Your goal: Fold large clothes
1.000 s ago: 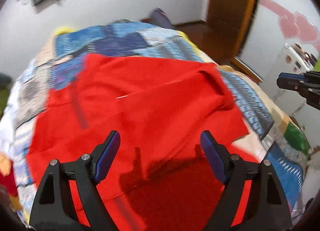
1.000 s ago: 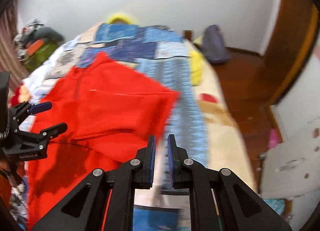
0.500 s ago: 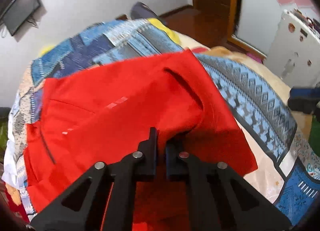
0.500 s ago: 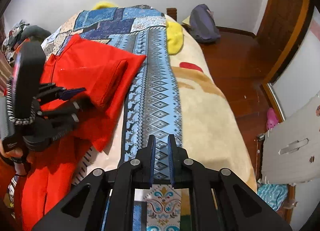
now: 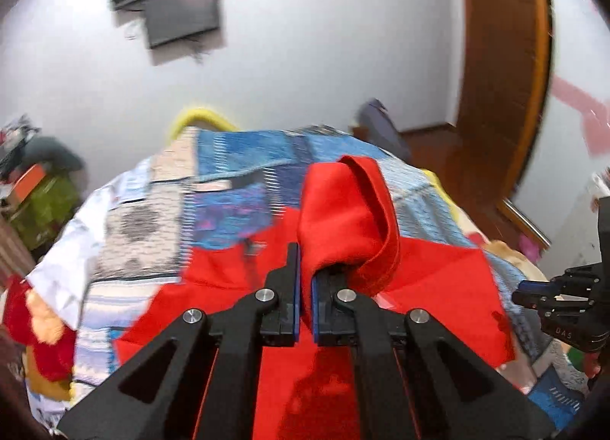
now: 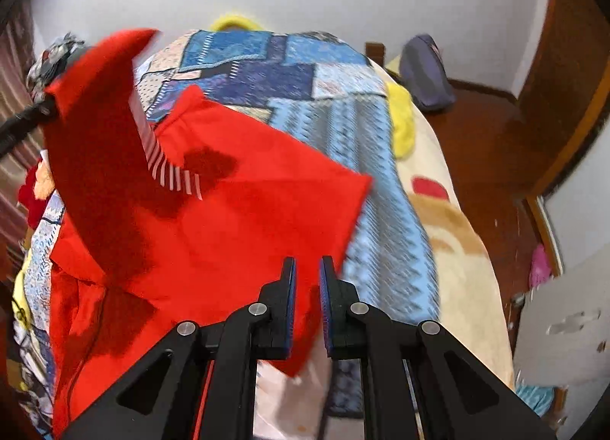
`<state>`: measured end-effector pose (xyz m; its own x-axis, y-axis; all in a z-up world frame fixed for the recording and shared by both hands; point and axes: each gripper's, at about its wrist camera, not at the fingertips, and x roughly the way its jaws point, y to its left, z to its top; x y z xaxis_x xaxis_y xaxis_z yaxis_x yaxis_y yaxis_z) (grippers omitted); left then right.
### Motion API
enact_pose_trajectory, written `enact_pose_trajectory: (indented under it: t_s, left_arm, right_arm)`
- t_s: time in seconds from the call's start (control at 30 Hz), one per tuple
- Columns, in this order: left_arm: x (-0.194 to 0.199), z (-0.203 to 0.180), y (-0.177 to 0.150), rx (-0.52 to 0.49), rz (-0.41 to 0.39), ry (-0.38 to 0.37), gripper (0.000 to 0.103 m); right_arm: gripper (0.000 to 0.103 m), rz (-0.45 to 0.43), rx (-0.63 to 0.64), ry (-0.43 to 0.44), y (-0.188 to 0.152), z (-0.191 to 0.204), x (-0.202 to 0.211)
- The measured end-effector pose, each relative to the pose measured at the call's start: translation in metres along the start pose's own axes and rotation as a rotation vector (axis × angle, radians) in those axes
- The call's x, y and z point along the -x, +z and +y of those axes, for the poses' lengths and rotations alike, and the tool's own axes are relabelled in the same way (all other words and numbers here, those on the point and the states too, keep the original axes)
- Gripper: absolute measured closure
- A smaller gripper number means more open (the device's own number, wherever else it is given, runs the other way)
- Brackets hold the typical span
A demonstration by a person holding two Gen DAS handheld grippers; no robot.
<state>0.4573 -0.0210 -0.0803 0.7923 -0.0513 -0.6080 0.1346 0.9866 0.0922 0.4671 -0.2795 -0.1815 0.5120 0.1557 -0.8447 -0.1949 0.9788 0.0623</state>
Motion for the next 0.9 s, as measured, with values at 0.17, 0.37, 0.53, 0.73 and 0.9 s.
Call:
enact_pose_trajectory:
  t_s: [0.17, 0.37, 0.53, 0.73, 0.9]
  left_arm:
    - [-0.012, 0.054, -0.028, 0.065, 0.057, 0.059, 0.099]
    - [-0.050, 0.088, -0.095, 0.122, 0.202, 0.073, 0.099]
    - [-0.068, 0.107, -0.149, 0.175, 0.295, 0.074, 0.099]
    - [-0.061, 0.120, -0.173, 0.214, 0.293, 0.033, 0.099]
    - [-0.041, 0.127, -0.159, 0.216, 0.248, 0.047, 0.099]
  right_arm:
    - [0.095, -0.015, 0.055, -0.154, 0.009, 0.030, -0.029]
    - [0.095, 0.134, 0.099, -0.252, -0.003, 0.033, -0.095]
    - [0.095, 0.078, 0.272, -0.432, -0.014, 0.058, -0.101]
    - [0.069, 0.038, 0.292, -0.522, -0.020, 0.059, -0.099]
    - [0.007, 0.032, 0.135, -0.434, -0.018, 0.013, -0.081]
